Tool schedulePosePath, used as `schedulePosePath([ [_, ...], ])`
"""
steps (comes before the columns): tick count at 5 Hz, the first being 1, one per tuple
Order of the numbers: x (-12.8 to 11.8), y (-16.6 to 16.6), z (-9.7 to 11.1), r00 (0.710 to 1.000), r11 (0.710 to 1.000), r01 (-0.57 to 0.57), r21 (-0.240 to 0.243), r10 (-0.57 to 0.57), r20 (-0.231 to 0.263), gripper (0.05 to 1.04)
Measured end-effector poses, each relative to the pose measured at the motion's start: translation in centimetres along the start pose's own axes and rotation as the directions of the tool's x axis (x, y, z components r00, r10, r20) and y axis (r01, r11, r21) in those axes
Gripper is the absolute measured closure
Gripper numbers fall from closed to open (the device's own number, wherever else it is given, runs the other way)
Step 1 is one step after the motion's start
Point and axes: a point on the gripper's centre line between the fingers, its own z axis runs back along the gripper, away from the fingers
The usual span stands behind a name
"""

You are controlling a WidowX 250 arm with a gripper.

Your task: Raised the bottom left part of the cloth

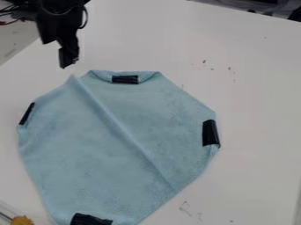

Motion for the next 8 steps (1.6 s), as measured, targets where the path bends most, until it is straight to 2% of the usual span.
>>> schedulePosePath([
  [1,-3.2,-1.1,-1.8,0.990,0.981,-0.106,-0.160,0.090,-0.104,0.083],
  [2,-5.3,-1.5,-3.7,0.976,0.954,-0.193,-0.227,0.164,-0.139,0.083],
  [3,-6.5,-1.9,-6.0,0.970,0.934,-0.227,-0.277,0.191,-0.151,0.083],
  [4,-7.1,-1.4,-7.4,0.968,0.926,-0.236,-0.295,0.198,-0.153,0.083],
  [5,-7.2,-1.4,-7.9,0.968,0.921,-0.236,-0.309,0.196,-0.156,0.136],
  [7,-7.5,-1.9,-7.6,0.963,0.919,-0.261,-0.295,0.225,-0.149,0.676],
  [8,-8.2,-2.3,-7.3,0.951,0.914,-0.303,-0.268,0.274,-0.144,0.881],
])
